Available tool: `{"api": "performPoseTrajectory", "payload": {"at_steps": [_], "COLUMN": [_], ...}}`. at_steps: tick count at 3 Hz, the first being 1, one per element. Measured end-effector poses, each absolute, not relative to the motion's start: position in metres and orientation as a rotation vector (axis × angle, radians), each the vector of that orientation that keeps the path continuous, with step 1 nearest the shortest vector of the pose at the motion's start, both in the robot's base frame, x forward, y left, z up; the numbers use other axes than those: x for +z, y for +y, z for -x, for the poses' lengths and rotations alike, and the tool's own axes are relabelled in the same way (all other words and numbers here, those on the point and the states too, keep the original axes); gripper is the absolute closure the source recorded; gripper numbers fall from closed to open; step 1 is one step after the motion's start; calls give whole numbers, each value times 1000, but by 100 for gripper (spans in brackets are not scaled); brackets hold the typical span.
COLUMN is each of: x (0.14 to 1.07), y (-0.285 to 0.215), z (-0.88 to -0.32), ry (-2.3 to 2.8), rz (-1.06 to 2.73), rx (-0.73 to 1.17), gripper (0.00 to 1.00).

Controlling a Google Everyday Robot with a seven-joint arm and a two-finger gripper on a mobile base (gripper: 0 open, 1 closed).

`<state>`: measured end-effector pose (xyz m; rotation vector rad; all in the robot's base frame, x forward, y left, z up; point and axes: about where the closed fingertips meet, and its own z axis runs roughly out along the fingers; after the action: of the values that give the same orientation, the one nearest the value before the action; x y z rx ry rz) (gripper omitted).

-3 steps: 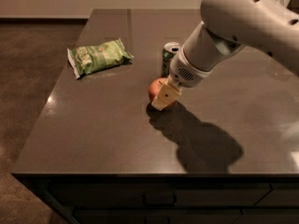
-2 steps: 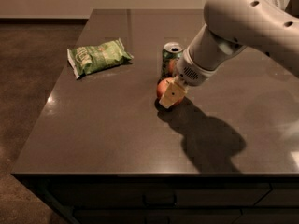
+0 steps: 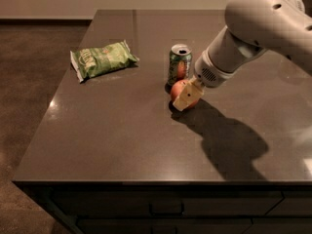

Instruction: Move apple near green can

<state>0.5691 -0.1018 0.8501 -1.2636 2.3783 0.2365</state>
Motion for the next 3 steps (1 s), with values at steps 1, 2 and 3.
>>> {"api": "performPoseTrajectory", "payload": {"at_steps": [1, 2, 3], "x": [850, 851, 851], "y": [-101, -100, -100], "z": [-568, -568, -567], "ry": [2377, 2376, 2375], "rz": [1265, 1268, 1270], "rx": [238, 237, 236], "gripper": [41, 16, 0]}}
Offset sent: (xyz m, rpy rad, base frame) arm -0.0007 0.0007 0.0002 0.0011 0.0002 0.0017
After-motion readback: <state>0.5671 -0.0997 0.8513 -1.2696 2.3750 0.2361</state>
